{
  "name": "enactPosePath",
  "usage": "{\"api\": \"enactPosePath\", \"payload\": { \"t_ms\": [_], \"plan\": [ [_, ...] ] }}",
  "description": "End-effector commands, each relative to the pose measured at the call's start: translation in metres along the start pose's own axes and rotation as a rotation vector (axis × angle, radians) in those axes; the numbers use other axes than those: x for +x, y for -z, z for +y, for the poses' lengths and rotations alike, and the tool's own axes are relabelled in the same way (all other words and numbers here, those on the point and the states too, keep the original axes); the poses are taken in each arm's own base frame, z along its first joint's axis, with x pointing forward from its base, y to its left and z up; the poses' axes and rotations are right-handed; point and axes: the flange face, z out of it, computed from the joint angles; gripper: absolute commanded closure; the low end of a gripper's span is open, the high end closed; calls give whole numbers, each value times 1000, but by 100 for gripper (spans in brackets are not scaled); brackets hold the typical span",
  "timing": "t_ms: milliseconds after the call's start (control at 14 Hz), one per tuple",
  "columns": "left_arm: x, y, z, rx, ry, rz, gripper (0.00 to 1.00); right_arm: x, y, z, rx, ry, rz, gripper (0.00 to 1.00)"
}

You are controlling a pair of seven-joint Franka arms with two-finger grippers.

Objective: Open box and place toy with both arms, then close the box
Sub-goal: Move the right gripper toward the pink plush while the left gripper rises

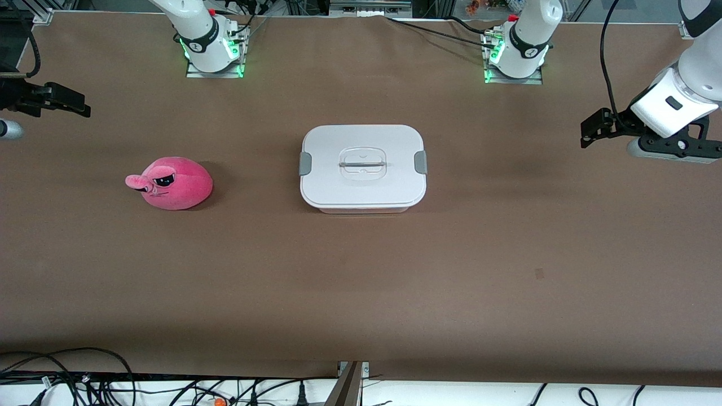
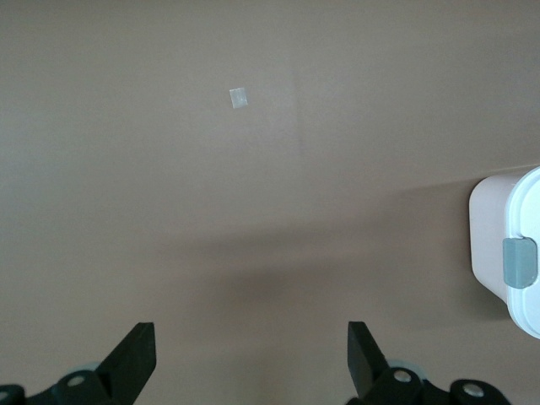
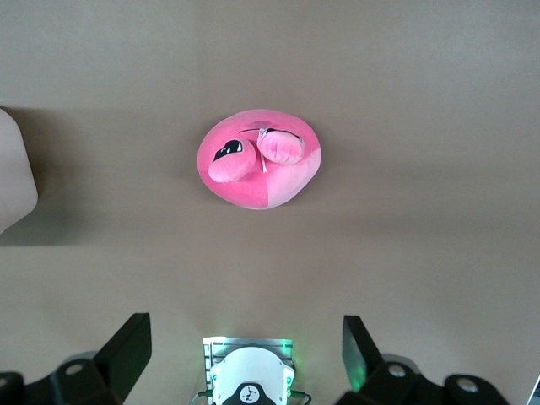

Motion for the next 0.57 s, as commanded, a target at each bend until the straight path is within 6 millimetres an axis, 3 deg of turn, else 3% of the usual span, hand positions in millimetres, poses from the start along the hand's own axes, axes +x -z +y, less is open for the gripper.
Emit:
{"api": "enactPosePath", "payload": {
  "t_ms": [0, 500],
  "plan": [
    [6, 5, -9, 6, -7, -5, 0, 2, 6, 3, -13, -2, 10, 0],
    [8, 4, -6, 6, -11, -9, 0, 2, 5, 6, -19, 0, 10, 0]
  ]
}}
